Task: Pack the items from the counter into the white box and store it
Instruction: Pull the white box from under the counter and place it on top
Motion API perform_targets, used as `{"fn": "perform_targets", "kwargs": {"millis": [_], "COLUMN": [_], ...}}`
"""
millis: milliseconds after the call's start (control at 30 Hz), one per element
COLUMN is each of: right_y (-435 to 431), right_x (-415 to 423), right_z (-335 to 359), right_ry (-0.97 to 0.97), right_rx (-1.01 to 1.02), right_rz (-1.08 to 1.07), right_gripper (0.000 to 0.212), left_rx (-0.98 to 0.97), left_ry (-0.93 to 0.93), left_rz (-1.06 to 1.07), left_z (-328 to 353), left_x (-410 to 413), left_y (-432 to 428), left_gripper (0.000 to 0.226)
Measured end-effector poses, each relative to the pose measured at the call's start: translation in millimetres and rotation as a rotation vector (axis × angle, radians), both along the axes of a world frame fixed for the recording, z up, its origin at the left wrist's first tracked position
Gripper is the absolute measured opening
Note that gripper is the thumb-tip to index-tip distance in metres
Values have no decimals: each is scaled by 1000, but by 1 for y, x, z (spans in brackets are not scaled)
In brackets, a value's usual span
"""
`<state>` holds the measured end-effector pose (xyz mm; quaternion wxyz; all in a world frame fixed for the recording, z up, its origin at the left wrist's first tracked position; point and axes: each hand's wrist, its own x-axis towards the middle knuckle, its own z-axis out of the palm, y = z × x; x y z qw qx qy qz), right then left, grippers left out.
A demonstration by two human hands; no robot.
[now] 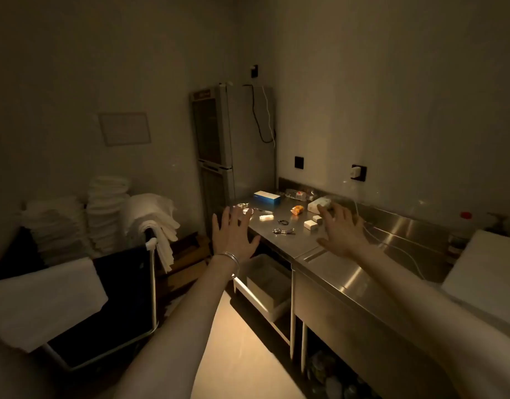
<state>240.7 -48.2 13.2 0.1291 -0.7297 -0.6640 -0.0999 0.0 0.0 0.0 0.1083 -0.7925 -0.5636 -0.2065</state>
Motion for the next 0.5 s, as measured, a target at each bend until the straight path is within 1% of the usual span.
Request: {"fn": "perform_targets", "kwargs": {"millis": [167,300,500], "right_y": [56,102,155], "right_x": [12,17,10], "right_z": [1,2,-11], "right_ry": [16,7,-40], "right_rx": [-4,-29,-68], "right_rz": [37,80,158], "right_gripper": [81,85,83], "left_rx": [22,31,28], "left_ry": [-19,22,66], "left_rz": [30,67,92], "left_z": [9,7,0], "left_x": [12,20,30], "left_y": [48,84,125], "left_gripper": [68,66,66]}}
